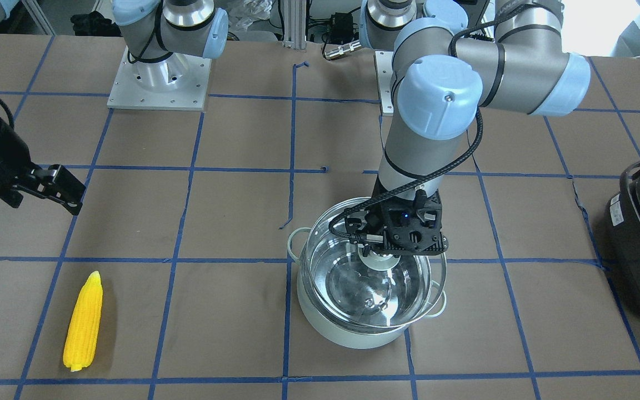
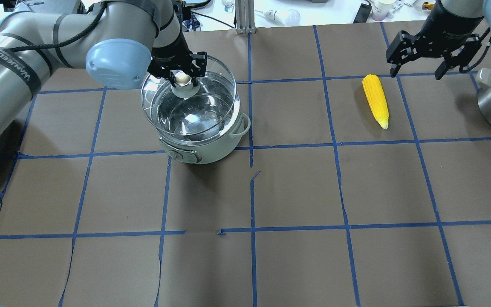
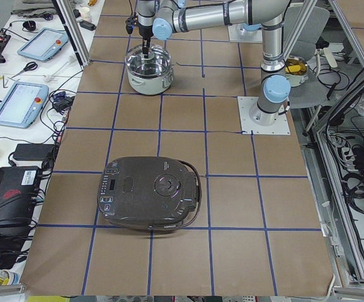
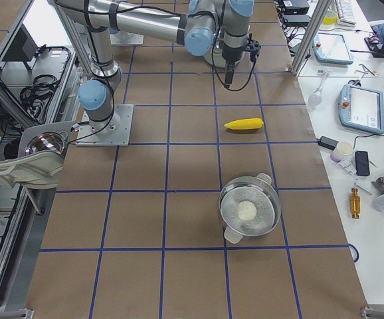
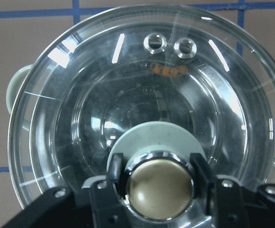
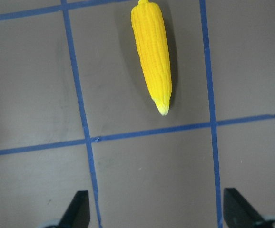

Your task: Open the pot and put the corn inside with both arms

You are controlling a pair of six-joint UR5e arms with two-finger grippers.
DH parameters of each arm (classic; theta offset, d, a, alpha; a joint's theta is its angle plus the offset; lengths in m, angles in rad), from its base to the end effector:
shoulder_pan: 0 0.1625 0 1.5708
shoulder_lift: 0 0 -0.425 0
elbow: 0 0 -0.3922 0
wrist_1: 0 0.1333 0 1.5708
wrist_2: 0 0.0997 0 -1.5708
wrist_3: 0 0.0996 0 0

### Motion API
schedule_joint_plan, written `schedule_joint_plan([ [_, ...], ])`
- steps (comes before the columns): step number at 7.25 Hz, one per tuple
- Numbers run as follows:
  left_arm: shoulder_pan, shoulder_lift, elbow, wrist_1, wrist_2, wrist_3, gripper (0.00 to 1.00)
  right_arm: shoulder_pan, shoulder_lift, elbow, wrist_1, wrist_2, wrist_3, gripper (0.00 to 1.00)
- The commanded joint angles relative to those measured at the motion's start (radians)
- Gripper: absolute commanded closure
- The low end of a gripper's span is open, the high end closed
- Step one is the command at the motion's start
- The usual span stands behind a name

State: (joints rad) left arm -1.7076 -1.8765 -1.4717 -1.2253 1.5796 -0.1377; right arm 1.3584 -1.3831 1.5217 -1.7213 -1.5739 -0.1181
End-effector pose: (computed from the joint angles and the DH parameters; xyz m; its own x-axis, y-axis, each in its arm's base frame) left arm -0.2163 -0.6004 0.4025 -0.9999 -0.0008 0.0104 -0.0022 0.9904 -0.1383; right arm 0.0101 -0.5839 0.4274 -0.9955 0.0942 0.0045 0.0941 0.9955 -0.0115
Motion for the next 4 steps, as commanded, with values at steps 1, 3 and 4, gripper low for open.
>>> schedule_joint_plan([
  [1, 0.121, 0.055, 0.008, -0.071, 0.0, 0.057, 0.95, -0.01, 0.103, 0.058, -0.19, 0.003, -0.08, 0.0],
  [3, 0.315, 0.077, -0.024, -0.108, -0.004, 0.246, 0.96, -0.01, 0.197, 0.107, -0.343, 0.012, -0.083, 0.0],
  [4, 0.398, 0.074, -0.042, -0.108, -0.009, 0.326, 0.96, -0.01, 0.246, 0.126, -0.422, 0.012, -0.09, 0.0],
])
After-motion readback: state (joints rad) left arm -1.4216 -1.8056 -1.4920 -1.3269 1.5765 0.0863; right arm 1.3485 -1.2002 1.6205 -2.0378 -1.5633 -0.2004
